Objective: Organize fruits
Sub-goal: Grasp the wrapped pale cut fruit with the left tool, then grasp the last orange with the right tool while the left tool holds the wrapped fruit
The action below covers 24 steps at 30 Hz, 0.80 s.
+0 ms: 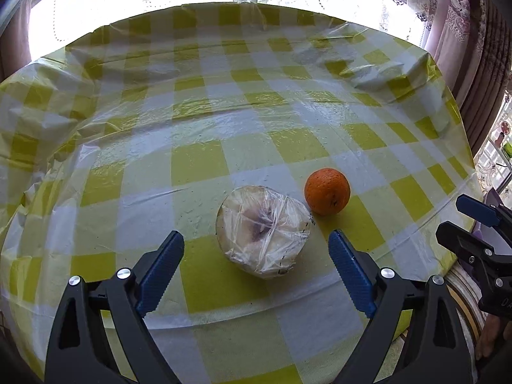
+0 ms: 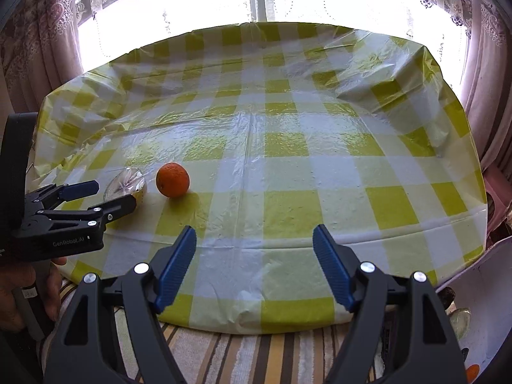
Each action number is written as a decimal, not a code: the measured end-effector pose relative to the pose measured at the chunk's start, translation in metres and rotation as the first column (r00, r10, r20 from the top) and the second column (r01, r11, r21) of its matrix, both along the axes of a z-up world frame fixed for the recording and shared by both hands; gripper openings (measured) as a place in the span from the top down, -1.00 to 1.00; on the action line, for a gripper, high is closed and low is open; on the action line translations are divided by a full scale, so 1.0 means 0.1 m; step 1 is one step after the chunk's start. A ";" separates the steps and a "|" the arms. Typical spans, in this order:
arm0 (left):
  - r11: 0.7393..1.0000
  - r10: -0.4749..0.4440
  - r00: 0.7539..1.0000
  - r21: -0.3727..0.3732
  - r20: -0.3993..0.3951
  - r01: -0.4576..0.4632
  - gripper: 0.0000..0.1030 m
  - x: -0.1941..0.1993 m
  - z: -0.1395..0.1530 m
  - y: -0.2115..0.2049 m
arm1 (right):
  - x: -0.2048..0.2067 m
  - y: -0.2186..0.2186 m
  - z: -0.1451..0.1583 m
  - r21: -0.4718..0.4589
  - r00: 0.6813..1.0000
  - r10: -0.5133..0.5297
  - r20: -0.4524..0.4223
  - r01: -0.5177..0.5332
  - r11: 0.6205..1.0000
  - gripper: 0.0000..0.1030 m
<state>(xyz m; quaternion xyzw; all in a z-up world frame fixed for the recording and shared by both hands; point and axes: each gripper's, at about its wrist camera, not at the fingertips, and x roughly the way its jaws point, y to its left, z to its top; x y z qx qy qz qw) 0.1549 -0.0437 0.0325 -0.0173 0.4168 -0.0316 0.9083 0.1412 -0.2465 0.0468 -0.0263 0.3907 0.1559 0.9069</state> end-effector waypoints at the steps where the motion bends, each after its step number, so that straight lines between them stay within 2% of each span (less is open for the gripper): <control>1: 1.000 0.003 1.000 -0.002 0.001 -0.003 -0.71 0.01 0.00 0.02 | 0.03 0.04 -0.01 0.003 1.000 0.009 -0.004 -0.009 1.000 -0.47; 5: 1.000 -0.007 1.000 -0.013 -0.003 0.007 -0.66 0.08 -0.04 0.02 | 0.13 0.20 -0.07 -0.010 0.999 0.038 -0.014 -0.038 0.999 -0.47; 7: 1.000 -0.011 1.000 -0.017 -0.013 0.011 -0.47 0.11 -0.07 0.03 | 0.17 0.26 -0.09 -0.014 0.999 0.047 -0.016 -0.048 0.999 -0.47; 11: 0.998 -0.030 0.999 -0.048 -0.013 0.030 -0.27 0.13 -0.09 0.05 | 0.24 0.37 -0.12 -0.020 0.998 0.066 -0.024 -0.066 0.998 -0.47; 12: 0.998 -0.036 0.999 -0.054 -0.011 0.036 -0.15 0.13 -0.09 0.05 | 0.26 0.40 -0.13 -0.021 0.997 0.072 -0.025 -0.073 0.997 -0.47; 20: 0.993 0.082 0.997 -0.090 0.004 -0.081 -0.12 0.09 -0.09 0.31 | 0.38 0.69 -0.16 -0.033 0.991 0.132 -0.018 -0.133 0.991 -0.47; 24: 0.988 0.138 0.990 -0.073 0.013 -0.137 -0.12 0.06 -0.08 0.41 | 0.45 0.84 -0.18 -0.049 0.988 0.151 -0.014 -0.151 0.987 -0.46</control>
